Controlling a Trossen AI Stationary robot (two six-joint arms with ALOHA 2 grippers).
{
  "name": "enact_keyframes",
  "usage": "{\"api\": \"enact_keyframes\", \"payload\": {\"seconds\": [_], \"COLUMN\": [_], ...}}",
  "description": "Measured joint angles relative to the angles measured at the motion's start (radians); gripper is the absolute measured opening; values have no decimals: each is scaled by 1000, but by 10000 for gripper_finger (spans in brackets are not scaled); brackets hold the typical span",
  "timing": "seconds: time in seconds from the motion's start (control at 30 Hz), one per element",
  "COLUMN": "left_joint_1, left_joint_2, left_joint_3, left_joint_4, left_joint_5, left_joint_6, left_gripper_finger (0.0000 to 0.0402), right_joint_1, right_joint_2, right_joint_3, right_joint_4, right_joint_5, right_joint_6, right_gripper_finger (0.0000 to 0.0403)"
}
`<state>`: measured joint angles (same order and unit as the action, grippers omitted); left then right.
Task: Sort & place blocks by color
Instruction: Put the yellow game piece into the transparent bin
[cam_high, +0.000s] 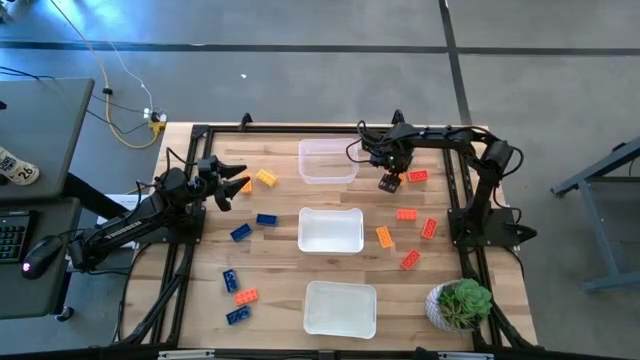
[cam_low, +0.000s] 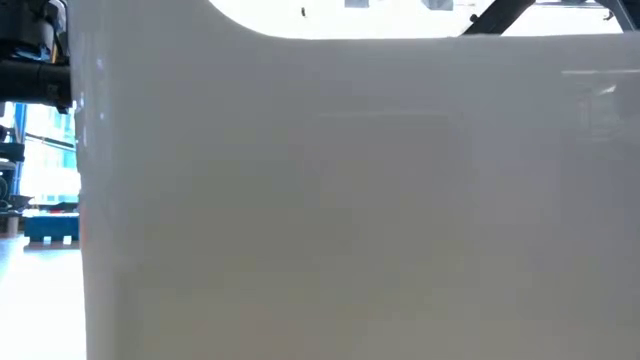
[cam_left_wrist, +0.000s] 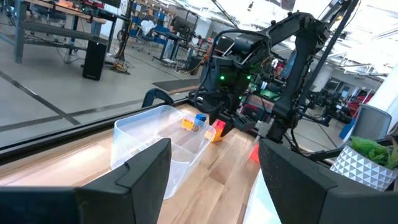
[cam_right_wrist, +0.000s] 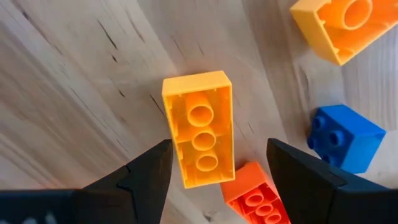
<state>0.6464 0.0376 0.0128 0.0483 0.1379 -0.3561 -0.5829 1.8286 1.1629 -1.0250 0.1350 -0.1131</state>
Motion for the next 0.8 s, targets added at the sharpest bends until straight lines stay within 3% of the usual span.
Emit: {"api": "enact_keyframes", "payload": {"seconds": [0.23,0.63,0.8], "left_joint_1": [0,0,0], "left_joint_2": [0,0,0], "left_joint_3": [0,0,0], "left_joint_4": [0,0,0], "left_joint_5": [0,0,0], "left_joint_6": [0,0,0], "left_gripper_finger": [231,231,231], "right_joint_1": [4,7,7], "right_joint_2": [0,43,43], "right_joint_3": [0,-1,-1], "right_joint_4": [4,35,44], "right_joint_5": [-42,11,2], "right_joint_6": [1,53,53], "right_gripper_finger": [248,247,220]}}
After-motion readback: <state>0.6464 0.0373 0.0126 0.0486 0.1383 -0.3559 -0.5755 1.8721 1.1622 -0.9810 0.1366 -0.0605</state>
